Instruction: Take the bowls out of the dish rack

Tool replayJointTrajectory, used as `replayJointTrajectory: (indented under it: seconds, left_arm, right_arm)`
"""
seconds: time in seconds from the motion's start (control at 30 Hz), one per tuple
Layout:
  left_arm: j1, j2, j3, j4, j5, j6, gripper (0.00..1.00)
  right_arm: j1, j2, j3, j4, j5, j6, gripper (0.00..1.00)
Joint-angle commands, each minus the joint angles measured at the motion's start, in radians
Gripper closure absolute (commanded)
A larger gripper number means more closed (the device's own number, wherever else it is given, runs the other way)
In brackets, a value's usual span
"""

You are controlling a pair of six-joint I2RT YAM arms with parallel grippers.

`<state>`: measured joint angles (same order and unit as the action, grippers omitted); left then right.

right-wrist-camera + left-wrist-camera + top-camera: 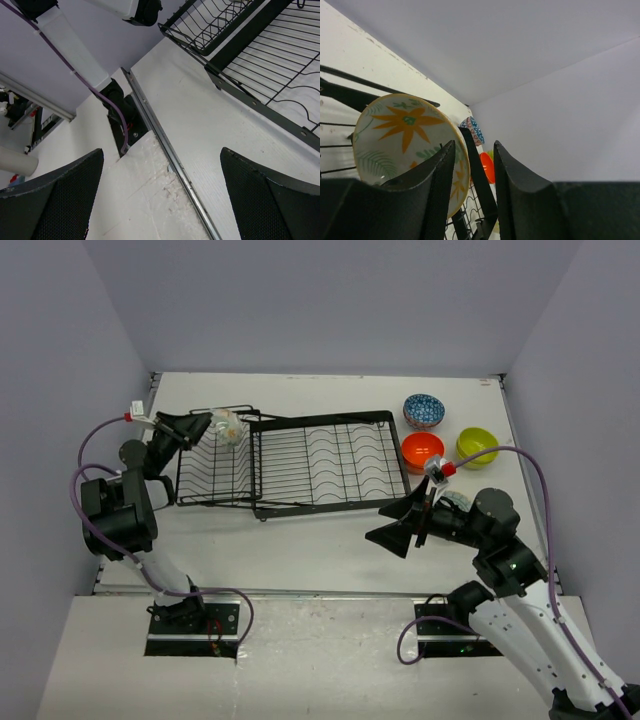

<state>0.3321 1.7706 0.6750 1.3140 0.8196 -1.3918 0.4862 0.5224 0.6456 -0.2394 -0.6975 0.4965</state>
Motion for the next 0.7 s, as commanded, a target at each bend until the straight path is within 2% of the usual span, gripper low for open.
replayJointTrajectory:
  seconds: [0.0, 0.2, 0.4, 0.47, 0.5, 0.53, 0.6, 0.67]
  left_arm:
    - [-0.016, -0.034, 0.046, 0.025, -0.020, 0.065, 0.63]
    - [-0.031, -0.054, 0.072, -0.139, -0.045, 0.157, 0.66]
    - [-0.047, -0.082, 0.103, -0.301, -0.059, 0.272, 0.63]
    - [-0.067, -0.118, 0.147, -0.407, -0.062, 0.357, 0.61]
    - [-0.089, -0.160, 0.175, -0.567, -0.098, 0.466, 0.60]
    - [-0.105, -0.183, 0.204, -0.654, -0.129, 0.526, 0.59]
    - [-0.154, -0.239, 0.295, -0.869, -0.227, 0.671, 0.55]
    - [-0.186, -0.270, 0.359, -1.000, -0.348, 0.749, 0.52]
  right_arm:
    - [0.005, -0.007, 0.003, 0.020, 0.010, -0.016, 0.01]
    - [0.006, -0.004, 0.005, 0.022, 0.009, -0.016, 0.01]
    - [0.005, -0.005, 0.000, 0.022, 0.009, -0.016, 0.01]
    - [0.005, -0.002, 0.000, 0.023, 0.007, -0.016, 0.01]
    - [0.005, 0.001, 0.000, 0.025, 0.007, -0.018, 0.01]
    - [0.005, 0.002, 0.000, 0.025, 0.007, -0.016, 0.01]
    - [0.006, 0.001, -0.001, 0.026, 0.009, -0.016, 0.01]
    - [0.006, 0.002, -0.001, 0.026, 0.009, -0.018, 0.01]
